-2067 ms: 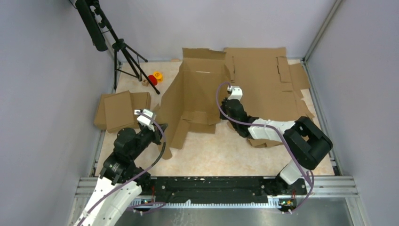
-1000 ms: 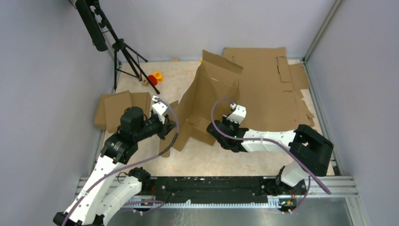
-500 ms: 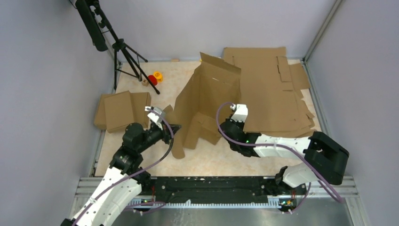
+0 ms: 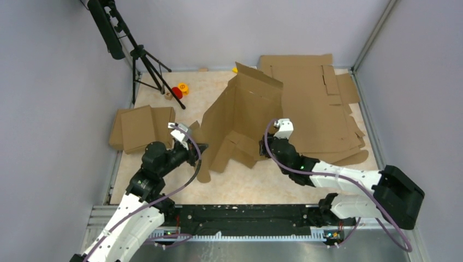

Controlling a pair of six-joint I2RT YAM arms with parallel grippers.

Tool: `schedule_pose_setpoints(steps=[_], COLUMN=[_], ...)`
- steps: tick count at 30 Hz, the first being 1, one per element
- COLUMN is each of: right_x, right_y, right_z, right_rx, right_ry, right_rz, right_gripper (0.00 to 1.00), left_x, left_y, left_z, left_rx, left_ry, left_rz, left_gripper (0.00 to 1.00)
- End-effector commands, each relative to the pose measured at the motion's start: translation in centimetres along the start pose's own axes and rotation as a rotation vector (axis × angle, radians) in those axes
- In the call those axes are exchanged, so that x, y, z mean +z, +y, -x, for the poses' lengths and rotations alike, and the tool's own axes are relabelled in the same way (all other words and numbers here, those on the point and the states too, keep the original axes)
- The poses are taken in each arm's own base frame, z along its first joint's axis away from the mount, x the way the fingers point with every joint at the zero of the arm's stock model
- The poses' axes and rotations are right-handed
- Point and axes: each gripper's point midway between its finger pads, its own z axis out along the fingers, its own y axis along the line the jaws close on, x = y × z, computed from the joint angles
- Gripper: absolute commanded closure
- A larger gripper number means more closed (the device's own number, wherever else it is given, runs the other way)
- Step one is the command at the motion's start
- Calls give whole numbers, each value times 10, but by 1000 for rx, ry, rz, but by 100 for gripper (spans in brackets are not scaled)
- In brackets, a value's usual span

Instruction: Fold the paper box

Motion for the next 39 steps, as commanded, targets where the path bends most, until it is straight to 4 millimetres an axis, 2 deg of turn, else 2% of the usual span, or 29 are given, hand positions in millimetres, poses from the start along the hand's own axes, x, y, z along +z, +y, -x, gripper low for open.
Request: schedule_pose_setpoints(steps=[1,7,12,18,21,29,39], right_x=[-9,-19,-31,-51,-61,-92,-130], right_y=[18,12,12,10,7,-6,-19], right_z=[22,8,9,22,34,87,185], right_rx=[64,83,80,56,42,45,102], right_ry=[-28,46,50,9,-2,-105,-252], right_rz=[182,249,290,345,344,309,205], right_gripper=[44,35,26,17,15,14,14], left_x=[-4,-5,-8,-8,-8,-8,-9], left_y=[-6,1,5,4,4,4,5], left_z=[-13,-10,-8,-10,-11,-13,-13], left_rx=[-17,-17,-15,-23,-21,-31,-30], left_ry=[76,63,41,52,51,55,56], left_rz=[-22,20,47,39,41,45,50], left_gripper=[97,98,98,98,98,98,98])
